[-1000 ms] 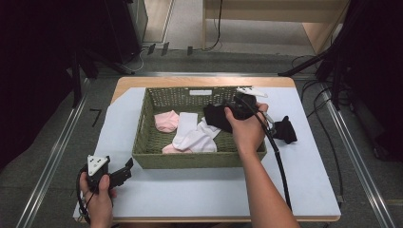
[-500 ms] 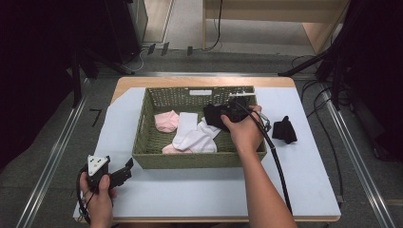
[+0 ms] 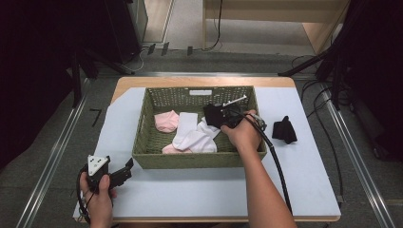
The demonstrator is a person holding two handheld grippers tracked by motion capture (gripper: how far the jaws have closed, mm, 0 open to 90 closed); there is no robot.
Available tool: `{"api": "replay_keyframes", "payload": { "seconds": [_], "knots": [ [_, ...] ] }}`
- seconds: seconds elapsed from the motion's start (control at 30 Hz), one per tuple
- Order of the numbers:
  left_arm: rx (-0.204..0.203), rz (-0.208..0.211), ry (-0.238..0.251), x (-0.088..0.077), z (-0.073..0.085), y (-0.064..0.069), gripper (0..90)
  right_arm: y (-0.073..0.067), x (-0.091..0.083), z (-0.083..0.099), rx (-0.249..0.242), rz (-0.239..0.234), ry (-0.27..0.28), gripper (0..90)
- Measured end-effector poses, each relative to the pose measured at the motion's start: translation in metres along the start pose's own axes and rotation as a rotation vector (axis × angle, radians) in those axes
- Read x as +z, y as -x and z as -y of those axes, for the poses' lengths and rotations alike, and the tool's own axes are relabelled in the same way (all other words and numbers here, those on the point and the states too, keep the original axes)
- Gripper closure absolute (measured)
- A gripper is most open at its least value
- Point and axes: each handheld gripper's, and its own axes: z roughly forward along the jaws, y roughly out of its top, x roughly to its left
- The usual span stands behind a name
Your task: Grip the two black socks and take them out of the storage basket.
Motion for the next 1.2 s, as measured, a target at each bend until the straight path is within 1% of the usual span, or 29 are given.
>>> {"api": "replay_keyframes", "payload": {
  "seconds": [0.1,0.17,0.2,0.23,0.27,0.3,0.37,0.4,0.43,0.47,0.5,0.57,0.63,0.67,0.7,0.73,0.77,0.87,0.9,0.97,1.0,1.07,1.1,1.13,1.2],
  "knots": [
    [0.000,0.000,0.001,0.000,0.000,0.000,14.9,0.000,-0.003,0.000,0.008,0.016,-0.014,82.0],
    [0.000,-0.001,0.000,0.000,0.000,0.000,14.9,-0.001,-0.005,-0.001,0.032,0.011,-0.027,84.8],
    [0.000,0.000,0.000,0.000,0.000,0.000,14.9,-0.001,-0.006,-0.002,0.040,0.003,-0.037,85.6],
    [0.001,0.000,-0.003,0.000,0.000,0.000,14.9,-0.002,-0.008,-0.003,0.059,-0.017,-0.051,86.0],
    [0.000,0.000,-0.002,0.000,0.000,0.000,14.9,-0.003,-0.010,-0.004,0.070,-0.042,-0.049,86.3],
    [0.000,0.000,-0.002,0.000,0.000,0.000,14.9,-0.003,-0.012,-0.005,0.069,-0.052,-0.034,86.5],
    [-0.001,0.001,-0.002,0.000,0.000,0.000,14.9,-0.004,-0.018,-0.007,0.082,-0.068,0.017,86.8],
    [-0.001,0.002,-0.002,0.000,0.000,0.000,14.9,-0.005,-0.021,-0.007,0.079,-0.067,0.036,86.9],
    [-0.001,0.002,-0.002,0.000,0.000,0.000,14.9,-0.005,-0.025,-0.008,0.075,-0.070,0.072,86.9],
    [-0.001,0.003,-0.002,0.000,0.000,0.000,14.9,-0.005,-0.028,-0.008,0.070,-0.063,0.104,87.0],
    [-0.001,0.003,-0.002,0.000,0.000,0.000,14.9,-0.006,-0.031,-0.008,0.071,-0.061,0.128,87.0],
    [-0.001,0.003,-0.003,0.000,0.000,0.000,14.9,-0.007,-0.039,-0.009,0.062,-0.064,0.213,87.0],
    [-0.001,0.003,-0.004,0.000,0.000,-0.001,14.9,-0.007,-0.045,-0.009,0.052,-0.067,0.271,87.1],
    [-0.002,0.003,-0.003,0.000,0.000,0.000,14.9,-0.007,-0.049,-0.009,0.047,-0.067,0.311,87.0],
    [-0.001,0.004,-0.005,0.000,0.000,-0.001,14.9,-0.007,-0.051,-0.009,0.042,-0.062,0.333,87.1],
    [-0.001,0.003,-0.004,0.000,0.000,-0.001,14.9,-0.007,-0.055,-0.009,0.036,-0.057,0.366,87.1],
    [0.000,0.003,-0.004,0.000,0.000,-0.001,14.9,-0.007,-0.056,-0.009,0.033,-0.057,0.387,87.1],
    [-0.001,0.002,-0.003,0.000,0.000,0.000,14.9,-0.007,-0.064,-0.007,0.024,-0.035,0.456,87.2],
    [-0.001,0.002,-0.003,0.000,0.000,0.000,14.9,-0.007,-0.068,-0.006,0.019,-0.041,0.486,87.3],
    [-0.001,0.002,-0.002,0.000,0.000,0.000,14.9,-0.007,-0.072,-0.005,0.011,-0.037,0.513,87.3],
    [0.000,0.002,-0.003,0.000,0.000,0.000,14.9,-0.007,-0.074,-0.004,0.006,-0.043,0.533,87.3],
    [0.000,0.001,-0.003,0.000,0.000,0.000,14.9,-0.008,-0.079,-0.002,-0.008,-0.087,0.577,87.3],
    [0.000,0.002,-0.003,0.000,0.000,0.000,14.9,-0.010,-0.083,-0.001,-0.023,-0.108,0.597,87.3],
    [0.000,0.001,-0.003,0.000,0.000,0.000,14.9,-0.012,-0.086,0.001,-0.040,-0.107,0.611,87.3],
    [0.002,0.000,-0.005,0.000,0.000,0.000,14.9,-0.017,-0.091,0.003,-0.055,-0.114,0.633,87.3]
  ]
}}
